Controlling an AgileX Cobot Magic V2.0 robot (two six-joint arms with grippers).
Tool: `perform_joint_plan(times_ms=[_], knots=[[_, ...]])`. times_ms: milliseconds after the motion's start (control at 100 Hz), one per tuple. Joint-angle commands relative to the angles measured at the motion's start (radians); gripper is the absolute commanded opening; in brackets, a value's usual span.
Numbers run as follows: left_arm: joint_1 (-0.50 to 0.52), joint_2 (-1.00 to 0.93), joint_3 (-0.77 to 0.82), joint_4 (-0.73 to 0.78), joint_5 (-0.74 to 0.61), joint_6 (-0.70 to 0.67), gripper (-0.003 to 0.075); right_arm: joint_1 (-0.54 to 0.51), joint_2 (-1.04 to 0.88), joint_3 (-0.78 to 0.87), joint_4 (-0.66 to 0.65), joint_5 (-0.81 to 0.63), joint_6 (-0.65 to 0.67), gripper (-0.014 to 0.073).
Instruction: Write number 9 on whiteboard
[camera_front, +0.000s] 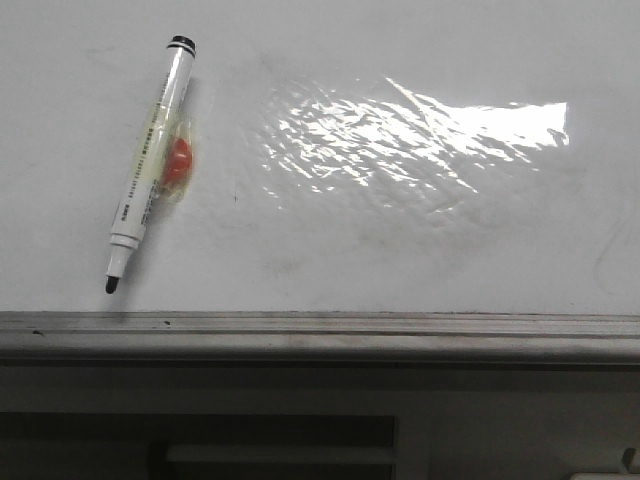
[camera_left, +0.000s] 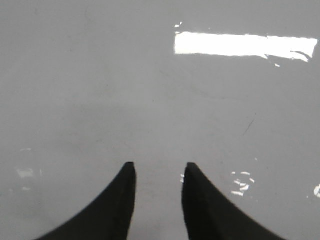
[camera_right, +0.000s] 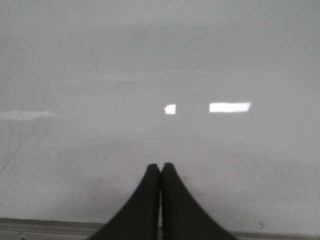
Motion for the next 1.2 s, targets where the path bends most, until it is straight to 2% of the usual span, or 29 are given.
perform_joint_plan(times_ms=[0,140,290,410,630,860,920,1080,1190], knots=[[0.003,0.040,-0.035,0.002,-0.183,0.000,0.0361,-0.002,0.012,-0.036,0.006,-0.067,-0.005,-0.0061],[0.003,0.076,-0.035,0.043,-0.341,0.000,0.0368,-0.002,0.012,-0.036,0.006,-0.068,-0.005,-0.0061],[-0.060,0.132,-0.035,0.111,-0.419,0.000,0.0368,-0.002,0.012,-0.036,0.006,-0.068,-0.005,-0.0061],[-0.176,0.175,-0.035,0.120,-0.447,-0.015,0.0368,-0.002,0.012,-0.036,0.006,-0.067,-0.005,-0.0061],[-0.473,0.285,-0.035,0.118,-0.442,-0.040,0.0368,-0.002,0.012,-0.034,0.006,-0.067,-0.005,-0.0061],[-0.684,0.451,-0.035,0.088,-0.526,-0.040,0.0368,-0.002,0.012,-0.034,0.006,-0.067,-0.005,-0.0061],[-0.712,0.501,-0.035,0.081,-0.555,-0.040,0.0368,-0.002,0.012,-0.034,0.006,-0.067,-0.005,-0.0061],[-0.751,0.610,-0.035,-0.057,-0.630,-0.045,0.0368,-0.002,0.012,-0.034,0.006,-0.062,-0.005,-0.0061],[-0.752,0.671,-0.035,-0.066,-0.688,-0.045,0.0368,-0.002,0.012,-0.034,0.006,-0.061,-0.005,-0.0061]])
